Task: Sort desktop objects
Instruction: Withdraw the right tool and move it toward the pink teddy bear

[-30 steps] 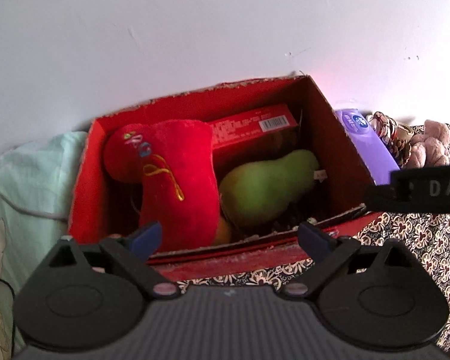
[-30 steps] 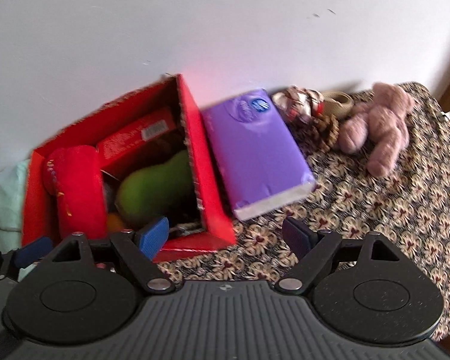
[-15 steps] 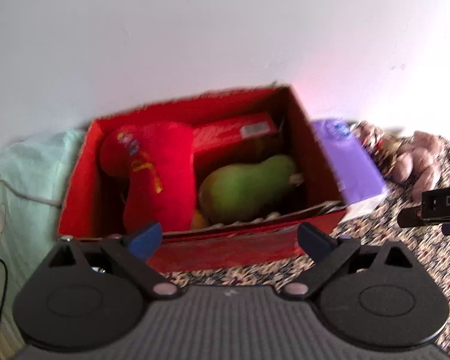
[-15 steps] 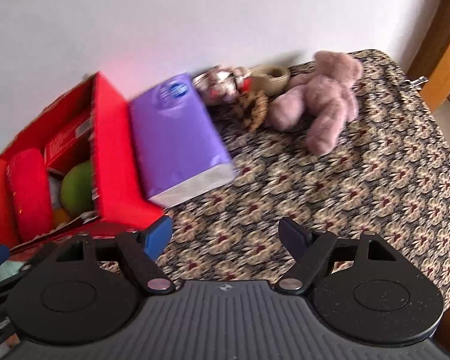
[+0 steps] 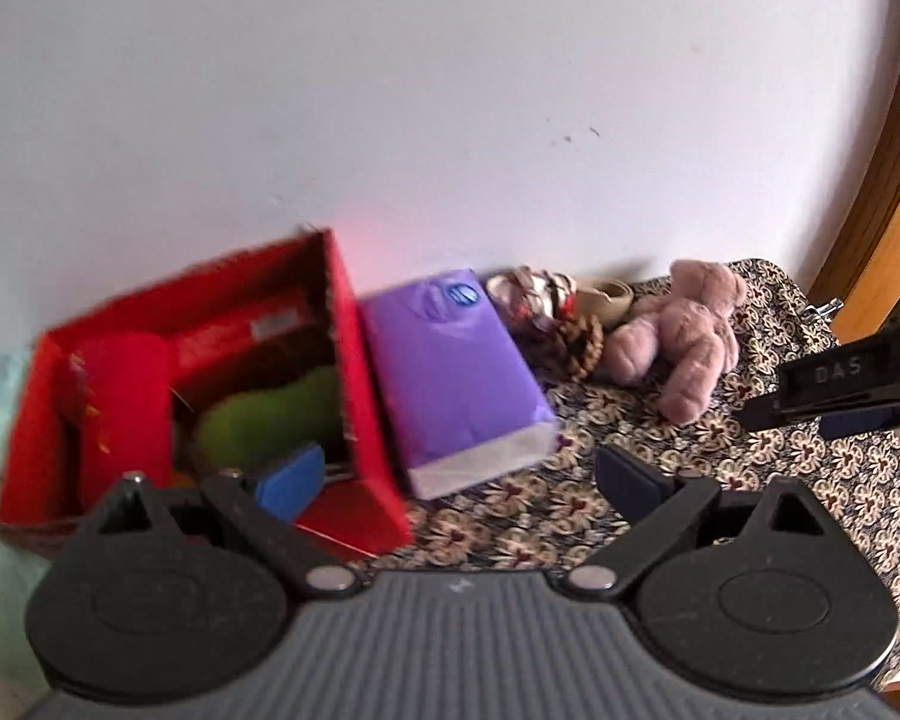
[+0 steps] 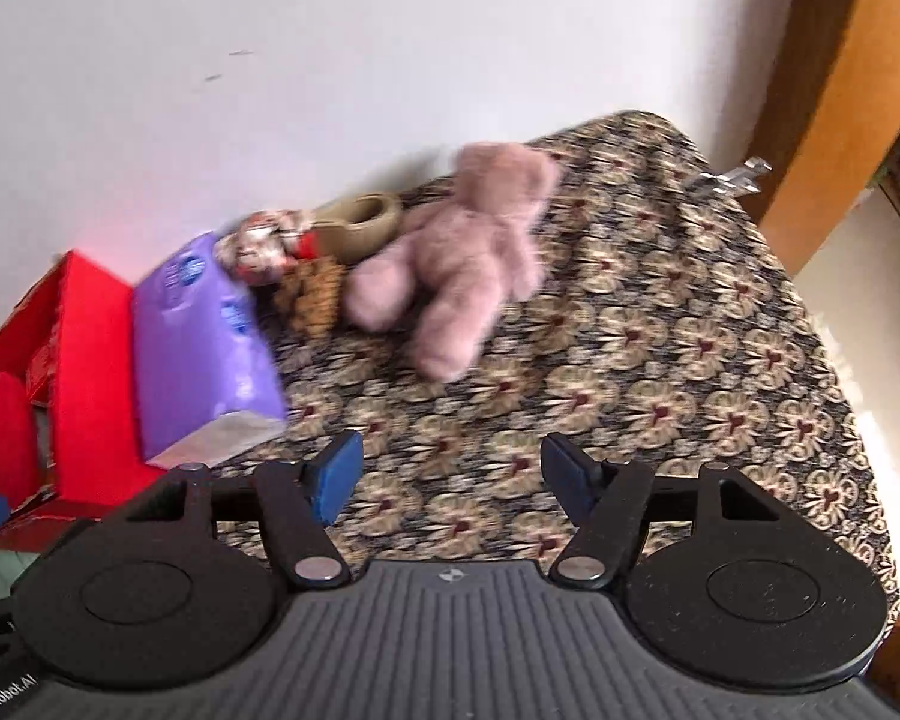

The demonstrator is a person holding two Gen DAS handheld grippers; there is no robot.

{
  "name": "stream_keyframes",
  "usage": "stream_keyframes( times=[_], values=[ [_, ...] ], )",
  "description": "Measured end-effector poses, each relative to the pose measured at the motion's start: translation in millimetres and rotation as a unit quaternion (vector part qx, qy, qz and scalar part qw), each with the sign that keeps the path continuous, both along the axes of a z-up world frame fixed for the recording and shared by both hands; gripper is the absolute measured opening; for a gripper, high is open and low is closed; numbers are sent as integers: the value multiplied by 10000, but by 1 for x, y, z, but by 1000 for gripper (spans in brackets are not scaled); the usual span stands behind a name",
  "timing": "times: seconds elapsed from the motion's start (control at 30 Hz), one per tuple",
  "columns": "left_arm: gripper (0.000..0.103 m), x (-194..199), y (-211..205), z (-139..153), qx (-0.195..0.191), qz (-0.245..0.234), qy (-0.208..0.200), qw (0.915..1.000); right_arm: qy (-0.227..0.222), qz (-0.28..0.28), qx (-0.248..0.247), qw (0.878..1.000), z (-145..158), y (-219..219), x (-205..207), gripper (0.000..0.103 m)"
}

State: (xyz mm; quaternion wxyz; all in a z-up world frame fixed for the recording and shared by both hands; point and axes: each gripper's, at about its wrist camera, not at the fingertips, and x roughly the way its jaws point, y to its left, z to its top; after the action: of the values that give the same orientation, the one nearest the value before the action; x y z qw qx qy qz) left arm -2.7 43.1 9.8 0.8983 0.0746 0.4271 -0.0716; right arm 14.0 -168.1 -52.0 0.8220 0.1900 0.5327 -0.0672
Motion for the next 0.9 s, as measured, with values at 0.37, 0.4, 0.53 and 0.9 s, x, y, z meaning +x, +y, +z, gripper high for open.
stream_keyframes(
  times=[0.37,0.4,0.53,0.9],
  values=[
    [98,11,-42,-18,82,82,334,9994,-128,228,-232,9994,-7,-28,-1,70],
    [98,13,-44,-18,94,96,337,9993,-164,287,-272,9991,-6,-27,1,71],
    [98,22,-52,-20,136,175,379,9990,-229,458,-351,9981,-7,-30,10,71],
    [98,40,-55,-30,184,425,555,9974,-279,712,-535,9956,-6,-34,30,76]
  ],
)
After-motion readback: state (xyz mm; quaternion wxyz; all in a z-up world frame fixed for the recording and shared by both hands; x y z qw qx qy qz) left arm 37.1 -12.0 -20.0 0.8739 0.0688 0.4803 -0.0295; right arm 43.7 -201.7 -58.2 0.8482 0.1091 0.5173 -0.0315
